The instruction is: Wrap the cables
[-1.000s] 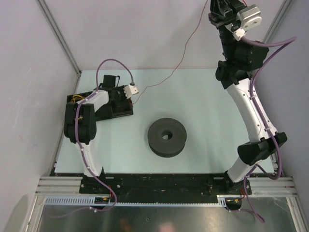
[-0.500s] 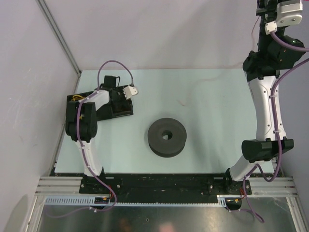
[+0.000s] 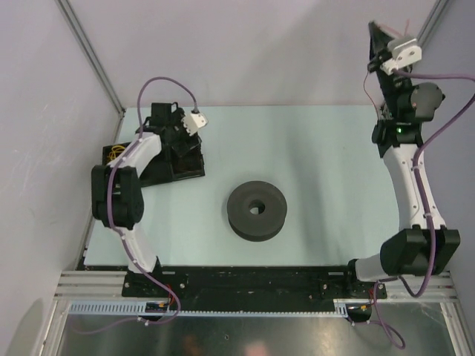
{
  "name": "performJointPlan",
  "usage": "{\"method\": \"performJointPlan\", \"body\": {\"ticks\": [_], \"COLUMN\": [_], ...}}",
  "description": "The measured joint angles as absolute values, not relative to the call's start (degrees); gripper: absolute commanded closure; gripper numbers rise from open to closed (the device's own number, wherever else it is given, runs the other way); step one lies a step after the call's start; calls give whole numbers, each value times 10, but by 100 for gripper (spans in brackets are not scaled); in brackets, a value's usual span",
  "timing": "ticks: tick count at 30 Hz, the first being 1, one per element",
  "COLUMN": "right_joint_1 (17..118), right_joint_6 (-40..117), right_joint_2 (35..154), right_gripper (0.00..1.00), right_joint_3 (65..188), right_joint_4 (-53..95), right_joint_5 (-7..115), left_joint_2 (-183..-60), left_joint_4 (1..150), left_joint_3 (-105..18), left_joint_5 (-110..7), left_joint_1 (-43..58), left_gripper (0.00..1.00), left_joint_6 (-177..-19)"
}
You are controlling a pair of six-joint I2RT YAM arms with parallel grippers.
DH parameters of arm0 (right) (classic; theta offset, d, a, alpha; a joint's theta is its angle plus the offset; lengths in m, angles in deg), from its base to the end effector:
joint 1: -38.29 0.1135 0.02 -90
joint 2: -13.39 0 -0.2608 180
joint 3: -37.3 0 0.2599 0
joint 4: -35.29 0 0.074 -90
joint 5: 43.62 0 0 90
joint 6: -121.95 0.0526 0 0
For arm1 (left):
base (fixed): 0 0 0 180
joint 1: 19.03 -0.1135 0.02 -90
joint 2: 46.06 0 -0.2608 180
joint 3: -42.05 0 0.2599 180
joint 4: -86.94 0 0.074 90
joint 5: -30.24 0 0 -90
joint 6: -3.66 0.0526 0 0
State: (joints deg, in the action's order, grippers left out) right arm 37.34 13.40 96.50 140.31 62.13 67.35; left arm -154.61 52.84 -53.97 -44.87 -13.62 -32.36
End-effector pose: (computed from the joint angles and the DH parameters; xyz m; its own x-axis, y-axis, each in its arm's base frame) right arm 0.3177 0.0136 0.5505 0.7634 -0.3098 -0.5668 0.0138 0.8851 -0.4651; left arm 0.4392 -0.0552 0.2136 -0.2098 0.8050 -0.5549 0.7422 0.5006 0.4456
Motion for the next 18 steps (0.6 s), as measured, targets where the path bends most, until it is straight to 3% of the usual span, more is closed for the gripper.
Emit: {"method": "performJointPlan", "body": {"ticks": [4,10,18], "right_joint_1": [367,370,453], "right_joint_6": [145,109,-133], "right_joint_2": [907,859,835], "right_gripper": [100,100,100], "right_joint_3": [1317,1282,1269], "right_joint_4": [532,340,45], "right_joint_5": [748,899,1013], "left_joint_2": [-1462,-1347,-1293], "left_joint_4": [529,533,529], "left_joint_3": [-539,-535,-535], "left_joint_5": [-450,-439,-373], "left_joint_1": [-136,-136,-156], "left_gripper": [1,1,1], "left_joint_6": [-347,-385,-526]}}
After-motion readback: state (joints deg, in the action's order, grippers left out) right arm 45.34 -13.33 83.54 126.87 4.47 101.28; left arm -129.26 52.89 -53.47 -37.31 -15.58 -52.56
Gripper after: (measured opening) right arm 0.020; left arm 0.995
